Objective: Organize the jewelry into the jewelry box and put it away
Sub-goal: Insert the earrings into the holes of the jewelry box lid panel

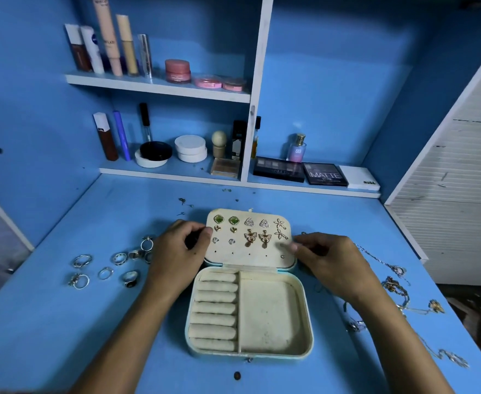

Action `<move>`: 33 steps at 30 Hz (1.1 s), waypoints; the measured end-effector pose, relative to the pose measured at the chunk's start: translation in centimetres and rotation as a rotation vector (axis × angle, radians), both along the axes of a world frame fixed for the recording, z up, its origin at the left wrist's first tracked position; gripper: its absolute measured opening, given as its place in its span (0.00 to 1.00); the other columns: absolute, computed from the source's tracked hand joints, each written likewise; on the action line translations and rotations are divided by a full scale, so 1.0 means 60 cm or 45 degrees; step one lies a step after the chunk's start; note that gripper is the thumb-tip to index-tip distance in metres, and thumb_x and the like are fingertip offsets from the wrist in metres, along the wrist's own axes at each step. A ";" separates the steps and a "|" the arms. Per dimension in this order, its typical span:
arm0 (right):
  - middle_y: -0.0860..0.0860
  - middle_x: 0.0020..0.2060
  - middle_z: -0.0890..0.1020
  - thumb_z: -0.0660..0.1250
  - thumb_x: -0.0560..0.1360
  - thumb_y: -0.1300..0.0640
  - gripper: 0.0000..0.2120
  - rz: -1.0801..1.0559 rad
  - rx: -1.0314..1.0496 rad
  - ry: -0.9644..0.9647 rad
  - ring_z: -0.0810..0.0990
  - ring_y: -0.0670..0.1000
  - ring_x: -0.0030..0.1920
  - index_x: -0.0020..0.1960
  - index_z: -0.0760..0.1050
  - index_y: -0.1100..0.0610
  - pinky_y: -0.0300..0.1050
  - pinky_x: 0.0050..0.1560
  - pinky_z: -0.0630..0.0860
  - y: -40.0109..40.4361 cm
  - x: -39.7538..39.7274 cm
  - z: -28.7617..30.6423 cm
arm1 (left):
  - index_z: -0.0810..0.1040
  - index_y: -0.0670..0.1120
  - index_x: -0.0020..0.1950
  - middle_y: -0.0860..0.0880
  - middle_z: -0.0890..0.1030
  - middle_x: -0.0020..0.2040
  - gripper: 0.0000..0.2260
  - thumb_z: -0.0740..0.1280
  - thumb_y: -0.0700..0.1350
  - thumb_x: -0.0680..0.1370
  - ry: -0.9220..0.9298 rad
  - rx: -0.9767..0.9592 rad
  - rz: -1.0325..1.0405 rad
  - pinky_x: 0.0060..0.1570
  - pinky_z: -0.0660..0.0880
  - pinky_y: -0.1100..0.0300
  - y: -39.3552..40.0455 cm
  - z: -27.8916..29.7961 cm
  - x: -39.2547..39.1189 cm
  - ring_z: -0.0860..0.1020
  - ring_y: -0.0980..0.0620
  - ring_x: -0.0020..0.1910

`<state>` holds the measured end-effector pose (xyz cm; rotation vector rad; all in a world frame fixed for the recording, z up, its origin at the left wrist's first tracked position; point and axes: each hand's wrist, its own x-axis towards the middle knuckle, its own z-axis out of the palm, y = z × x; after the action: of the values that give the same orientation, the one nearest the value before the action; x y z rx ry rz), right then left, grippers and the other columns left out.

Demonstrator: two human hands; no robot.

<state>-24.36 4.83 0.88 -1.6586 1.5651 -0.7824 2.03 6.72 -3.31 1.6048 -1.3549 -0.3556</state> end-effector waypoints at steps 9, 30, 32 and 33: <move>0.43 0.36 0.83 0.72 0.77 0.52 0.05 -0.004 -0.323 0.174 0.79 0.39 0.33 0.51 0.83 0.51 0.29 0.35 0.74 -0.068 0.047 0.051 | 0.83 0.46 0.44 0.54 0.81 0.41 0.05 0.70 0.46 0.77 0.044 -0.011 -0.016 0.42 0.71 0.69 -0.002 0.000 -0.001 0.78 0.59 0.42; 0.48 0.44 0.86 0.76 0.73 0.55 0.08 0.755 -0.254 0.601 0.81 0.39 0.37 0.51 0.86 0.56 0.26 0.38 0.74 -0.238 0.290 0.048 | 0.83 0.49 0.42 0.55 0.81 0.39 0.03 0.72 0.46 0.75 0.090 -0.030 0.008 0.41 0.69 0.72 -0.008 -0.003 0.002 0.77 0.59 0.41; 0.46 0.46 0.86 0.77 0.72 0.52 0.10 0.781 -0.204 0.651 0.83 0.45 0.45 0.51 0.86 0.54 0.36 0.47 0.79 -0.241 0.302 0.044 | 0.83 0.49 0.41 0.55 0.81 0.39 0.03 0.72 0.45 0.75 0.097 -0.034 0.009 0.40 0.67 0.75 -0.006 -0.001 0.001 0.77 0.59 0.41; 0.45 0.46 0.86 0.78 0.71 0.51 0.10 0.793 -0.210 0.684 0.83 0.46 0.48 0.51 0.86 0.53 0.40 0.51 0.80 -0.241 0.306 0.044 | 0.83 0.49 0.41 0.55 0.81 0.39 0.03 0.72 0.45 0.75 0.098 -0.032 0.009 0.40 0.67 0.75 -0.006 -0.001 0.000 0.77 0.59 0.40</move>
<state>-5.98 -9.64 3.51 -2.4430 1.1925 -0.1384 2.05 6.37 -3.36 1.5592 -1.2906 -0.3902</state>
